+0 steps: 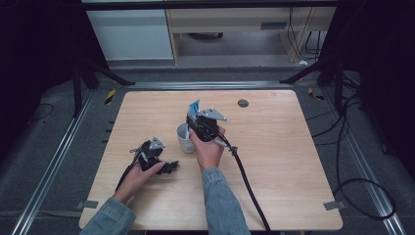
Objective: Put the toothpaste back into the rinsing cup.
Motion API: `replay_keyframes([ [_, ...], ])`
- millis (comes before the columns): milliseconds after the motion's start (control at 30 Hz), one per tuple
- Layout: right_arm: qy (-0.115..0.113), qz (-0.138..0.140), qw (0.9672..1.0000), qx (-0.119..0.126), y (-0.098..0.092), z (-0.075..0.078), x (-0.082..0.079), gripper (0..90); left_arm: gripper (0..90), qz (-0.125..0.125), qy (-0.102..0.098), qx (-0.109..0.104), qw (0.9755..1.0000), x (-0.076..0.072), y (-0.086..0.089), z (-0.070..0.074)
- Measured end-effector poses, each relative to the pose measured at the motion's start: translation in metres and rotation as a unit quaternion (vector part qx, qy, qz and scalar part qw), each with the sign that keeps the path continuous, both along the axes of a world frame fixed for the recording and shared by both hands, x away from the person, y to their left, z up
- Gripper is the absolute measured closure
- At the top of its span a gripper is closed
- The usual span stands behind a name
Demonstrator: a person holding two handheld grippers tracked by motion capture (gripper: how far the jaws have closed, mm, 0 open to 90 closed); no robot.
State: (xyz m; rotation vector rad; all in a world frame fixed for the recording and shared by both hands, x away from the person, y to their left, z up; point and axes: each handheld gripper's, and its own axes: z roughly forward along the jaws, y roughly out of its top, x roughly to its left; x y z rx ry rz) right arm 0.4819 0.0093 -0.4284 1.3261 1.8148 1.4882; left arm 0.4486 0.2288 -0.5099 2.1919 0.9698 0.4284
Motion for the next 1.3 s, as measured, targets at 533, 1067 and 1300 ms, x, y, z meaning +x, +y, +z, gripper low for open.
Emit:
replay_keyframes([
  [533, 0.007, -0.007, 0.9997, -0.023, 0.000, 0.004, 0.002, 50.5, 0.0, 0.001, 0.000, -0.001, 1.0000, 0.000, 0.000, 0.000],
  [1067, 0.008, -0.008, 0.9986, -0.051, -0.001, 0.015, -0.002, 41.8, 0.0, 0.001, -0.001, -0.002, 1.0000, 0.000, 0.000, 0.000],
  [1300, 0.014, -0.014, 0.9935, -0.112, 0.003, 0.026, -0.004, 31.2, 0.0, 0.001, -0.001, -0.002, 1.0000, 0.000, 0.000, 0.000],
])
